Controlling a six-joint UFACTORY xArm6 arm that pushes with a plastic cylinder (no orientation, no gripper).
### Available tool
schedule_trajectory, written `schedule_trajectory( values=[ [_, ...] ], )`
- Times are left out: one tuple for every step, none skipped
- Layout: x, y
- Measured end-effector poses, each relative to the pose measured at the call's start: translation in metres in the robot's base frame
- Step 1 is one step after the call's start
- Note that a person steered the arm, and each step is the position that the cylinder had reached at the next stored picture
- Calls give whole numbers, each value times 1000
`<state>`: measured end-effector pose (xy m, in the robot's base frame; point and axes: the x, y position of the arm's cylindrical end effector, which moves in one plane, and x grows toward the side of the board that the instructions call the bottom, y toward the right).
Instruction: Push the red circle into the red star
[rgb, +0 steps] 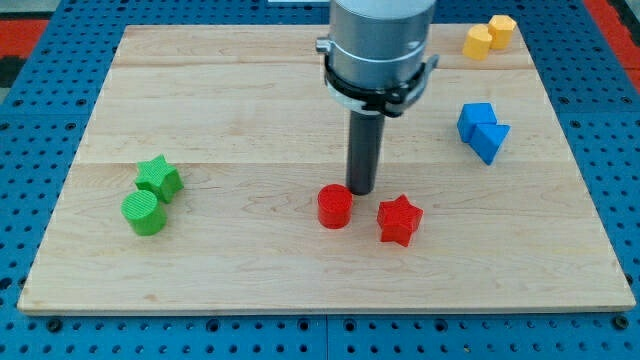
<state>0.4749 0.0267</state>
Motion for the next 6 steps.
schedule_trajectory(
  values=[
    [17, -90],
    [37, -113],
    [39, -75],
    [30, -10],
    [30, 58],
    [30, 98]
  ],
)
